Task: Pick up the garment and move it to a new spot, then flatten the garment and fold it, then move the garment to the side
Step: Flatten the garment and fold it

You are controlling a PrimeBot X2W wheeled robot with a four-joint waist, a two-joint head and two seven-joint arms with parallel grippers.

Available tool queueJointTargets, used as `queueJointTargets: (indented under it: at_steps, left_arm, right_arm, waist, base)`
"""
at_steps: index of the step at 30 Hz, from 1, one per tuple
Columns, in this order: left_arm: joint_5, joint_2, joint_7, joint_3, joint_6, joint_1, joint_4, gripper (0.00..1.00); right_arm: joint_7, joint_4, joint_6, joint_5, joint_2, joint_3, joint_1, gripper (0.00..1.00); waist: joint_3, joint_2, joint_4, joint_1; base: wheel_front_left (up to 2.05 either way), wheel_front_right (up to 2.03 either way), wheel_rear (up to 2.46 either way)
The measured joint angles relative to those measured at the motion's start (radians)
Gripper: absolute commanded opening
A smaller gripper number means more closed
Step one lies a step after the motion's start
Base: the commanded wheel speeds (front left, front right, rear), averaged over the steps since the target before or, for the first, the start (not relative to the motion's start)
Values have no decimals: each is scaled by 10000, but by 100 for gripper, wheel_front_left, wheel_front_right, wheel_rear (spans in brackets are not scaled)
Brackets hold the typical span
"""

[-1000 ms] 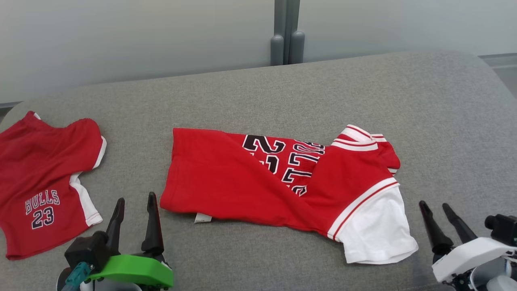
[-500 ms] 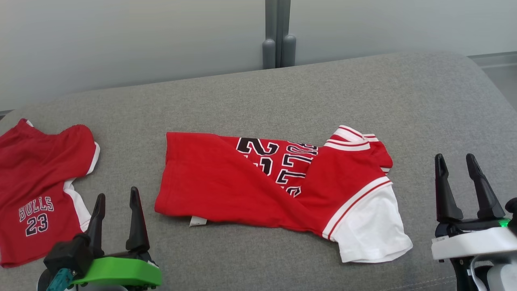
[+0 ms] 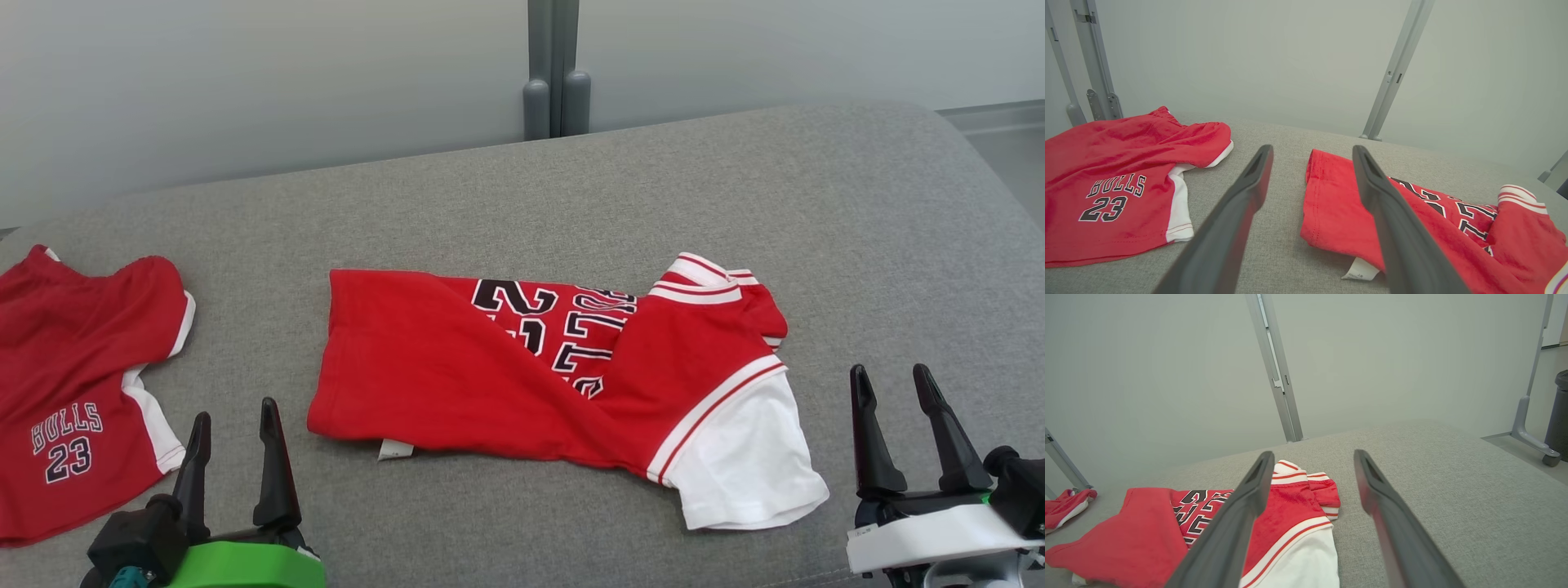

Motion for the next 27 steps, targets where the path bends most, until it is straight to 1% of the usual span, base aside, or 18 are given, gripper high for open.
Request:
queueJointTargets:
  at_steps: [14, 20, 24, 27]
  left_arm:
    - [-13, -2, -19, -27, 0, -11, 46, 100]
    - [-13, 6, -23, -48, 0, -32, 56, 100]
    - [-31, 12, 25, -123, -15, -58, 167, 100]
    - [-102, 17, 209, -320, -171, -115, 430, 100]
  right_arm:
    - [203, 79, 0, -36, -13, -98, -35, 100]
    - [297, 96, -2, -50, -88, 13, -88, 100]
    - [846, 470, 0, 148, -104, 209, -84, 100]
    - [1427, 1016, -2, 460, -178, 403, -19, 100]
  waist:
    - [129, 0, 60, 0]
    - [223, 0, 76, 0]
    - [245, 0, 52, 0]
    - [320, 0, 23, 0]
  base:
    - [0, 0, 0]
    - [0, 0, 0]
    - [0, 0, 0]
    - [0, 0, 0]
